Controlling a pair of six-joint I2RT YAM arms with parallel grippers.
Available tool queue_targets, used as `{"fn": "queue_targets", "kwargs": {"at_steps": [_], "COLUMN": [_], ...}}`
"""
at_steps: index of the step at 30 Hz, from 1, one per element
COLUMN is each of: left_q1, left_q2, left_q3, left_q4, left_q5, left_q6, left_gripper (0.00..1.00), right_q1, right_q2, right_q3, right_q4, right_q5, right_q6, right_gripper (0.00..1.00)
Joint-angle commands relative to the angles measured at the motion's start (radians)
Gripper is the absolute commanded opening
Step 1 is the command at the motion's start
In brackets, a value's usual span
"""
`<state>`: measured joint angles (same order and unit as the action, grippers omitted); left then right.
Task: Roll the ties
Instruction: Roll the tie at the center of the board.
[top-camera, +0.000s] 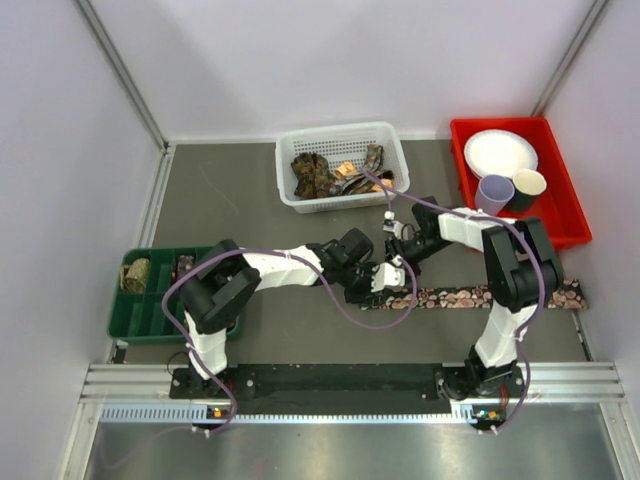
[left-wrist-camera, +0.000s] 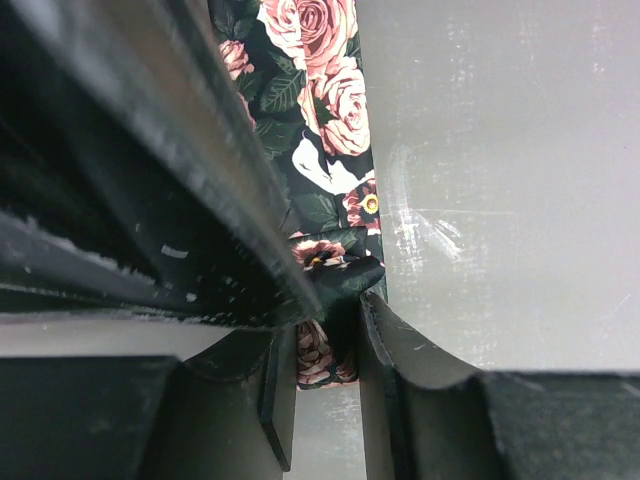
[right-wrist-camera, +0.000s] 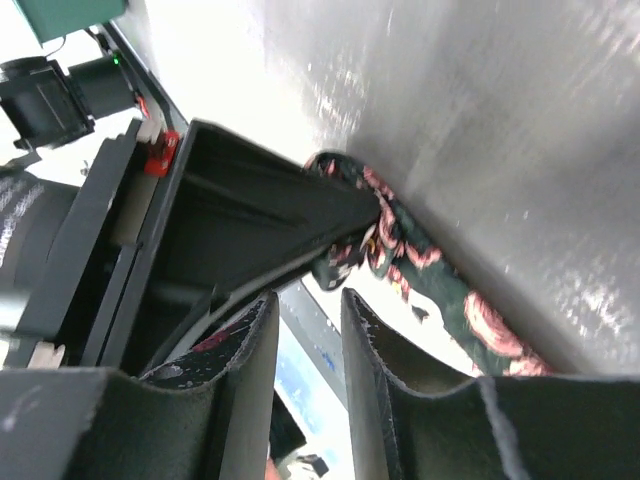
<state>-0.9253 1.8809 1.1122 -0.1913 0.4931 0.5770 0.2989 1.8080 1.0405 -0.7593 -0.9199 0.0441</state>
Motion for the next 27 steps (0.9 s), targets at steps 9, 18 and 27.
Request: {"fn": "queue_targets", "kwargs": {"at_steps": [9,18,27], "left_q1": [-0.006,-0.007,0.023], "left_q2": [0.084,0.092,0.021], "left_q3": [-0.034,-0.028,-0.126], "left_q4": [-0.142,-0.149,0.021], "left_q5": [-0.108,-0.102,-0.042], "left_q6": [0.02,0.012,-0.075], "left_gripper": [0.24,0.25,0.64], "right_q1": [0.055,0.06,0.039], "right_q2": [0.067,0.073,0.094], "right_q3": [-0.022,-0.04,-0.057], "right_q4": [0.118,0.123,0.12], "right_q5": [-0.019,0.009,0.139], "right_q6": [0.069,0.04,0.013], "right_gripper": [0.3,0.0,0.0]}}
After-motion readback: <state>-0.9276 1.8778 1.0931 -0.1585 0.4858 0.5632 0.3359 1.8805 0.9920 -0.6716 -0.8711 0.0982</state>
